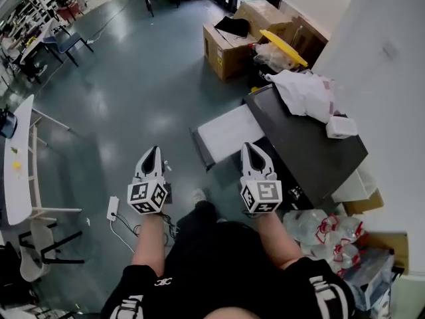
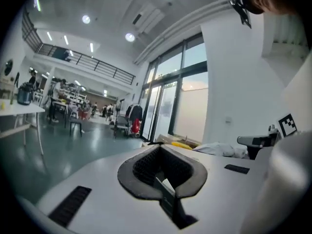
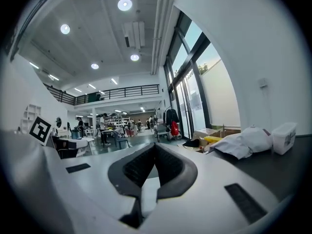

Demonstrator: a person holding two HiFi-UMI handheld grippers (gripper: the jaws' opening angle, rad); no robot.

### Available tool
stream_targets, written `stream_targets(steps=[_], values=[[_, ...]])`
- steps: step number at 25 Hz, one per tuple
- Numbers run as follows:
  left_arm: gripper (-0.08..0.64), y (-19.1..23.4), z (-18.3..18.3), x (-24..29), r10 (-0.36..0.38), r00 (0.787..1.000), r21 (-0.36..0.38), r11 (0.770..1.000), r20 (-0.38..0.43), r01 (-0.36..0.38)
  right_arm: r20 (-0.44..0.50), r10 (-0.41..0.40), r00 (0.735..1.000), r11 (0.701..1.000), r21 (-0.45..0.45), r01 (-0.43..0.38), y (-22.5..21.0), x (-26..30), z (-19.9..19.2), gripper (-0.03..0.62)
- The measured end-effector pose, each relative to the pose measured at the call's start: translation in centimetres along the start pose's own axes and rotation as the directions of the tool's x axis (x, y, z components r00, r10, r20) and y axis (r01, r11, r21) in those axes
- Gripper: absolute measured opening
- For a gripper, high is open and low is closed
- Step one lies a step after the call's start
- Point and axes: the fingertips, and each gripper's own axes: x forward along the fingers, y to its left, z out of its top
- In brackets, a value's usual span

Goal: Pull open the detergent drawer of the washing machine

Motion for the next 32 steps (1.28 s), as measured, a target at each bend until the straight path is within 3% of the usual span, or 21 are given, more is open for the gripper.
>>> stream_targets(steps=[4, 8, 13, 18, 32], values=[[0.002, -3.2, 3.6, -3.3, 0.045, 0.999, 0.118, 0.992, 0.025, -0.047, 0.06, 0.045, 0.997, 0.999, -0.015, -0.044, 1.9, -1.2, 3.0, 0.003], [0.002, -4.2, 6.2, -6.0, 0.079, 0.995, 0.174, 0.981, 0.055, -0.088, 0.112, 0.075, 0.991, 0.997, -0.043, -0.071, 4.5, -1.4, 5.4, 0.003], [0.002, -3.2, 6.9, -7.8, 0.059, 0.998, 0.131, 0.99, 0.012, -0.06, 0.164, 0.113, 0.98, 0.993, -0.051, -0.106, 8.4, -1.2, 7.0, 0.003], [0.002, -1.0, 7.3, -10.3, 0.047, 0.999, 0.114, 0.992, 0.026, -0.05, 0.17, 0.128, 0.977, 0.992, -0.034, -0.124, 12.0, -1.1, 6.8, 0.003], [0.002, 2.9, 7.9, -12.6, 0.038, 0.998, 0.083, 0.996, 0.041, -0.042, 0.156, 0.101, 0.983, 0.995, -0.039, -0.096, 15.5, -1.0, 6.3, 0.003]])
